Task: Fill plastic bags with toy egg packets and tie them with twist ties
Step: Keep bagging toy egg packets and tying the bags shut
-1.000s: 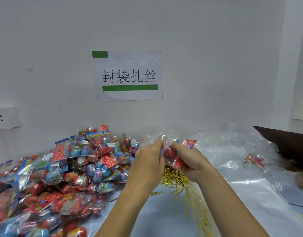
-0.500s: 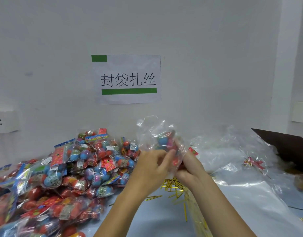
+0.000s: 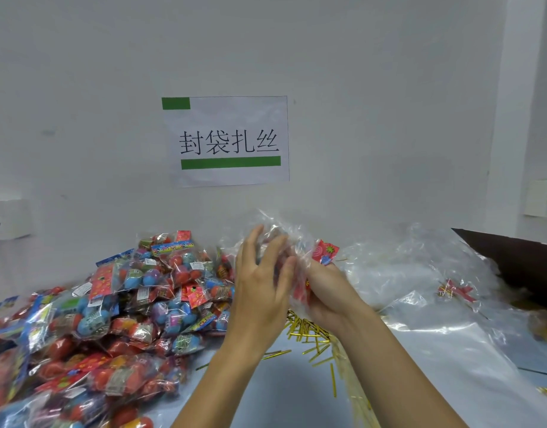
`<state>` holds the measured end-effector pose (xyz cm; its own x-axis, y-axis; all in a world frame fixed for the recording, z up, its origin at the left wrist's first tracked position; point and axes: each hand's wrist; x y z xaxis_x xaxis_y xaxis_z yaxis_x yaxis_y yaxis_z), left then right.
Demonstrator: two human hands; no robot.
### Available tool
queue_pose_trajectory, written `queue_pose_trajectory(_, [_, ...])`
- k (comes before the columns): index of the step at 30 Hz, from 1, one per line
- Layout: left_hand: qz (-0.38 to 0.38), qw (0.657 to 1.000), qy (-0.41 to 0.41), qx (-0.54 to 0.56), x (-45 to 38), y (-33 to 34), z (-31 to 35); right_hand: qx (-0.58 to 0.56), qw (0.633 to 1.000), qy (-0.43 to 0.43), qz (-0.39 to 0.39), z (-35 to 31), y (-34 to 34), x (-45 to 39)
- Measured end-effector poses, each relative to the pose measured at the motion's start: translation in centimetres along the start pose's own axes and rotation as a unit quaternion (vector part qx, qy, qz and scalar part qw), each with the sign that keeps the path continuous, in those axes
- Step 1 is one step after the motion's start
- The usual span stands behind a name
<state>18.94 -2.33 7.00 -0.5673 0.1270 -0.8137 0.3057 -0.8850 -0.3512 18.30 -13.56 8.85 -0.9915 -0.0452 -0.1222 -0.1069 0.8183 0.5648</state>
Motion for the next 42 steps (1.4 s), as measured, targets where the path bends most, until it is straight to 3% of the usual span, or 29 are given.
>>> queue_pose_trajectory(4, [0.035, 0.999, 0.032, -0.008, 0.2, 0.7, 0.4, -0.104, 0.995, 0.006, 0.007, -0.1, 0.0, -0.4])
queue_pose_trajectory(7, [0.113, 0.994, -0.013, 0.001, 0.1, 0.4, 0.7, -0.140, 0.990, 0.005, -0.016, -0.1, -0.7, -0.6])
queue_pose_trajectory(9, [0.166, 0.982, -0.083, 0.028, 0.0, 0.0, 0.8, -0.131, 0.990, -0.003, -0.046, -0.1, -0.8, -0.6])
queue_pose_trajectory(10, [0.161, 0.976, -0.135, 0.061, -0.1, -0.1, 0.7, -0.124, 0.990, -0.010, -0.060, -0.1, -0.8, -0.5])
queue_pose_trajectory(12, [0.081, 0.958, -0.228, 0.153, -0.4, -0.3, 0.6, -0.117, 0.990, -0.025, -0.074, 0.0, -0.6, -0.5])
queue_pose_trajectory(14, [-0.001, 0.928, -0.271, 0.256, -0.4, -0.2, 0.6, -0.097, 0.992, -0.036, -0.065, 0.1, -0.4, -0.5])
queue_pose_trajectory(16, [-0.031, 0.900, -0.277, 0.334, -0.2, 0.2, 0.6, -0.071, 0.995, -0.049, -0.053, 0.1, -0.5, -0.4])
queue_pose_trajectory(19, [-0.092, 0.902, -0.258, 0.333, 0.1, 0.4, 0.4, -0.082, 0.994, -0.062, -0.024, -0.3, -0.7, -0.4])
queue_pose_trajectory(22, [-0.137, 0.928, -0.246, 0.244, 0.0, 0.1, 0.3, -0.106, 0.991, -0.078, -0.006, -0.6, -1.1, -0.6])
queue_pose_trajectory(24, [-0.073, 0.955, -0.226, 0.175, -0.1, -0.1, 0.6, -0.099, 0.989, -0.112, 0.000, -0.4, -1.3, -0.8])
queue_pose_trajectory(27, [0.060, 0.992, -0.074, 0.077, -0.4, -0.8, 1.6, -0.027, 0.986, -0.161, 0.014, 0.3, -1.7, -1.1])
queue_pose_trajectory(29, [0.050, 0.998, 0.007, 0.032, -0.8, -1.0, 2.0, 0.035, 0.983, -0.181, 0.012, 0.9, -1.7, -1.4])
queue_pose_trajectory(32, [-0.003, 1.000, 0.024, 0.002, -1.0, -0.9, 2.4, 0.132, 0.966, -0.221, 0.003, 1.4, -1.5, -1.7])
queue_pose_trajectory(37, [0.059, 0.997, 0.045, 0.023, -0.7, -0.9, 2.7, 0.210, 0.939, -0.268, 0.049, 2.1, -2.0, -2.5])
queue_pose_trajectory(42, [0.047, 0.992, 0.085, 0.074, -0.7, -0.5, 3.9, 0.188, 0.945, -0.260, -0.063, 2.7, -1.1, -2.3])
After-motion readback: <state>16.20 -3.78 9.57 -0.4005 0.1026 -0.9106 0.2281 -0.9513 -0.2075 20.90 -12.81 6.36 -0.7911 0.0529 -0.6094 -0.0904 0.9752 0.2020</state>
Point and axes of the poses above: each hand's wrist, its own x-axis away from the middle knuckle, its own y-axis out of the palm, z = x × y, and after that the axes turned 2 degrees about y, right-handed
